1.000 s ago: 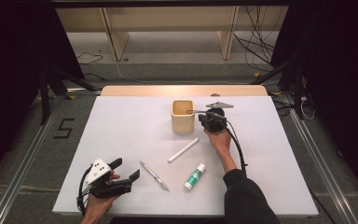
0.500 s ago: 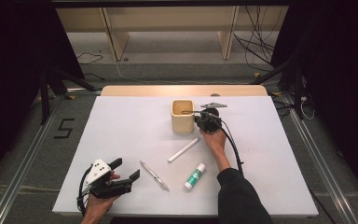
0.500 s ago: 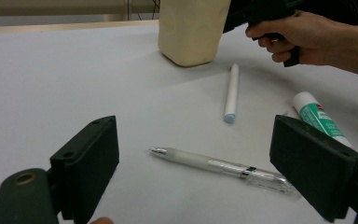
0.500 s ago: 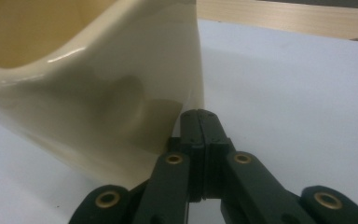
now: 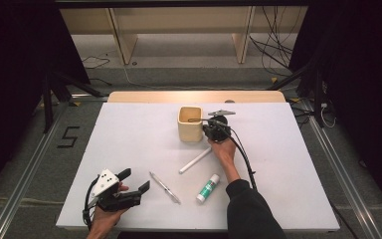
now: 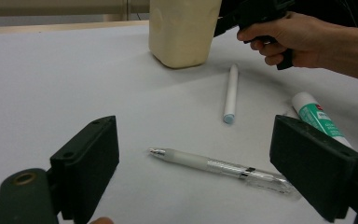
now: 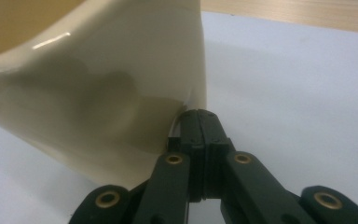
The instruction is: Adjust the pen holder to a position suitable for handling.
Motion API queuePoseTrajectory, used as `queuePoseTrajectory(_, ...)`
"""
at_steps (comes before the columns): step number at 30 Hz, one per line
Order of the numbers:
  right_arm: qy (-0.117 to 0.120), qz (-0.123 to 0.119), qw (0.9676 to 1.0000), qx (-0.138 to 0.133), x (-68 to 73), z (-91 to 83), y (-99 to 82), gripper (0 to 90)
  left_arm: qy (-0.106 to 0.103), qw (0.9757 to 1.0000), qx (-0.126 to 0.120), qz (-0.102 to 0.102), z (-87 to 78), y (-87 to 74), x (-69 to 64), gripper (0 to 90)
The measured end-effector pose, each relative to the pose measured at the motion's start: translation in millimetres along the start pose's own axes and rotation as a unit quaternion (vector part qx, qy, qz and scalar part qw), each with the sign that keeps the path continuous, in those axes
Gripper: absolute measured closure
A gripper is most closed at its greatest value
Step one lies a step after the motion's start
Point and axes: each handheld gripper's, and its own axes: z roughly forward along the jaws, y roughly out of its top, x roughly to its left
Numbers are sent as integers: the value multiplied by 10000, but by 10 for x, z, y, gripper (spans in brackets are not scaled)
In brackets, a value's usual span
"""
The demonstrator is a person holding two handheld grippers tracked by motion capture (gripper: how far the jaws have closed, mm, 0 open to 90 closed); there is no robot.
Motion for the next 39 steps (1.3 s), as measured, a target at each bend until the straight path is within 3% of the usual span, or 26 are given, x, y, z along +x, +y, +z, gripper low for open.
queuePoseTrajectory(14, 4, -153, 9999, 79, 227, 108, 56, 900, -9, 10000, -6, 0, -2, 1, -2, 155)
queuePoseTrajectory(23, 19, -187, 9998, 86, 265, 141, 80, 900, -14, 10000, -1, 4, -2, 2, -4, 154)
queuePoseTrajectory(37, 50, -470, 9988, 155, 288, 159, 115, 900, -17, 10000, -27, -24, -10, 1, -5, 155)
queuePoseTrajectory(39, 44, -505, 9986, 170, 259, 121, 118, 867, -9, 10000, -23, -31, -13, 0, -4, 154)
